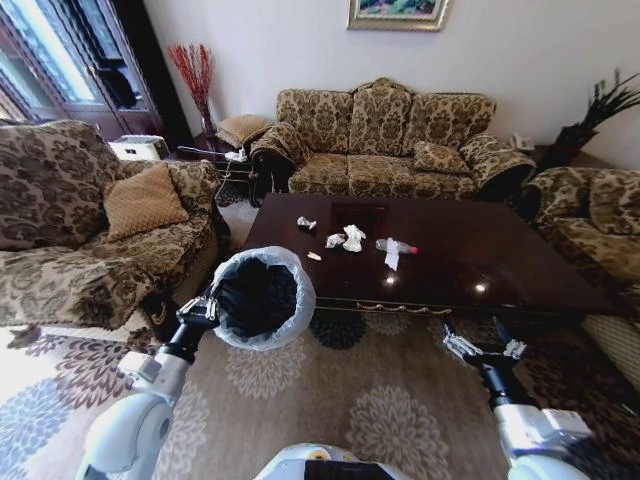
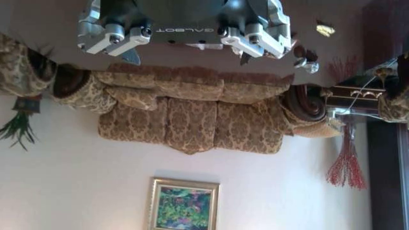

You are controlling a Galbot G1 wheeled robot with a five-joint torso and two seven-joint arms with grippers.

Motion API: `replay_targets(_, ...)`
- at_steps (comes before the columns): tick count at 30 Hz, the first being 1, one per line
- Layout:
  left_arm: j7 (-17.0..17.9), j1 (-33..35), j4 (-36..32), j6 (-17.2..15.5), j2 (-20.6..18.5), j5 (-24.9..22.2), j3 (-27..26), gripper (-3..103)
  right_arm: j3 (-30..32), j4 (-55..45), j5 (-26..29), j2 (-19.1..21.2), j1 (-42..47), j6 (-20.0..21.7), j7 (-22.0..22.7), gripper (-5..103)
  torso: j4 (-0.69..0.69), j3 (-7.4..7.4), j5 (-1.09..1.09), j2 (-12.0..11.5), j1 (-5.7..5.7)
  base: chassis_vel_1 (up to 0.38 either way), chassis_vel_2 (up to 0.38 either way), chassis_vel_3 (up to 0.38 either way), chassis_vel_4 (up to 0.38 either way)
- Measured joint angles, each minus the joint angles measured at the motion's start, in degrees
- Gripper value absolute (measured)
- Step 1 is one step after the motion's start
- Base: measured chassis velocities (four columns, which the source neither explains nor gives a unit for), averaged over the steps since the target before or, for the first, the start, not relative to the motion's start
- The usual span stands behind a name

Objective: Move to the front of the table and place the trash on the table into the trash bin.

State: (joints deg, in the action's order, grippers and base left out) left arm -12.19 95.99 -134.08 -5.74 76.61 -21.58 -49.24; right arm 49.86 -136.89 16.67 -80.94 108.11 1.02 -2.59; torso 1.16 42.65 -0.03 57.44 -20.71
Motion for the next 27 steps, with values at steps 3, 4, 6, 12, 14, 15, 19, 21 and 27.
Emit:
replay_targets(3, -0.3, 0.2, 0.1, 0.2, 0.2, 0.1, 0.0, 3, -0.1, 0.0, -0.2, 0.1, 0.0, 0.1, -0.1, 100, 0.02, -0.01, 0.01, 0.0, 0.01, -0.191, 0.357, 0.332, -0.219)
replay_targets(4, -0.4, 0.2, 0.2, 0.2, 0.3, 0.2, 0.0, 3, -0.2, 0.0, -0.2, 0.1, 0.0, 0.1, -0.1, 100, 0.03, 0.0, 0.03, 0.0, 0.01, -0.178, 0.369, 0.332, -0.234)
replay_targets(6, -0.9, 0.3, 0.4, 0.3, 0.3, 0.3, 0.1, 3, -0.2, 0.0, -0.4, 0.1, 0.0, 0.2, -0.2, 100, 0.01, 0.01, -0.02, 0.0, -0.02, -0.224, 0.369, 0.372, -0.195)
replay_targets(12, -1.0, 0.3, 0.7, 0.9, 0.3, 0.6, 0.5, 3, -0.4, 0.2, -0.4, 0.2, -0.1, 0.7, -0.2, 100, 0.04, 0.01, 0.02, 0.0, -0.04, -0.191, 0.361, 0.371, -0.191)
replay_targets(14, -1.1, 0.3, 0.8, 1.2, 0.3, 0.8, 0.7, 3, -0.5, 0.7, -0.4, 0.3, -0.4, 1.2, -0.2, 100, 0.02, 0.03, -0.01, 0.0, -0.09, -0.073, 0.147, 0.169, -0.043)
replay_targets(15, -1.1, 0.3, 0.8, 1.2, 0.3, 0.8, 0.7, 3, -0.5, 0.7, -0.4, 0.3, -0.4, 1.2, -0.2, 100, 0.02, 0.03, -0.01, 0.0, -0.09, -0.073, 0.107, 0.079, -0.043)
replay_targets(19, -1.8, 0.1, 0.8, 2.0, 0.2, 1.0, 1.0, 3, -1.3, 2.3, -0.1, 0.7, -1.8, 2.5, 0.1, 100, 0.0, 0.0, 0.01, 0.0, -0.02, -0.009, 0.027, 0.02, -0.003)
replay_targets(21, -1.8, 0.1, 0.8, 2.1, 0.1, 1.0, 1.0, 3, -1.6, 2.8, 0.1, 0.9, -2.3, 3.0, 0.4, 100, 0.0, -0.03, 0.02, 0.0, 0.06, -0.006, -0.048, -0.055, -0.018)
replay_targets(27, -1.8, 0.2, 0.4, 2.1, 0.0, 0.8, 0.8, 3, -2.1, 3.5, 0.3, 1.5, -3.8, 3.5, 0.4, 100, 0.01, -0.03, 0.02, 0.0, 0.09, 0.05, -0.053, -0.059, 0.037)
